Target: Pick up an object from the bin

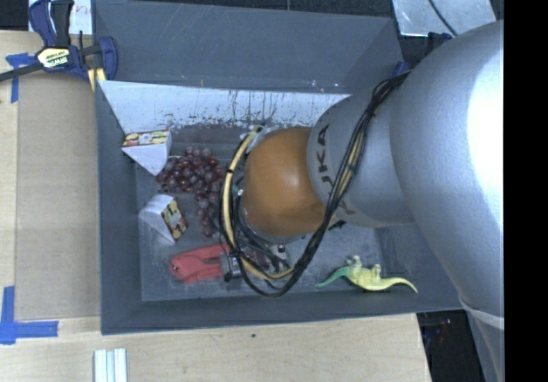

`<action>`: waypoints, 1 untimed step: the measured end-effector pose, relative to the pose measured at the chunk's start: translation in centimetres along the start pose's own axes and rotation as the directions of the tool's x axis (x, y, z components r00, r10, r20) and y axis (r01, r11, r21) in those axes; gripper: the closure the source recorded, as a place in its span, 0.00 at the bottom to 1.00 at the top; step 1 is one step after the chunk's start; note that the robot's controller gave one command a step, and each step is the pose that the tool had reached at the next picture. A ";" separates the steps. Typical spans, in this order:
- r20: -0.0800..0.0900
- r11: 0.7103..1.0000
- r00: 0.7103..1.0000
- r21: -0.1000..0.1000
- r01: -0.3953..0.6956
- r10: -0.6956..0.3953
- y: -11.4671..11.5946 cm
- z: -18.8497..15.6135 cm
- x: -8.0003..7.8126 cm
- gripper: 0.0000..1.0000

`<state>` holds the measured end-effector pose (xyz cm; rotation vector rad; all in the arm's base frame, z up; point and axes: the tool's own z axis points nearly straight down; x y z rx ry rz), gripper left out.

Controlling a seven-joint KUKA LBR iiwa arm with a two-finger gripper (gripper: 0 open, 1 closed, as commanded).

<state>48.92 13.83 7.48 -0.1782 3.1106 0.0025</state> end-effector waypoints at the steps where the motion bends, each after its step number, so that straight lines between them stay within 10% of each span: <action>1: -0.001 1.000 1.000 0.000 0.000 0.000 0.0 -1.0 0.1 1.00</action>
Offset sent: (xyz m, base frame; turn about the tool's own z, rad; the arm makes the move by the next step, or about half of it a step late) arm -0.0005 -0.0001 0.0542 0.0003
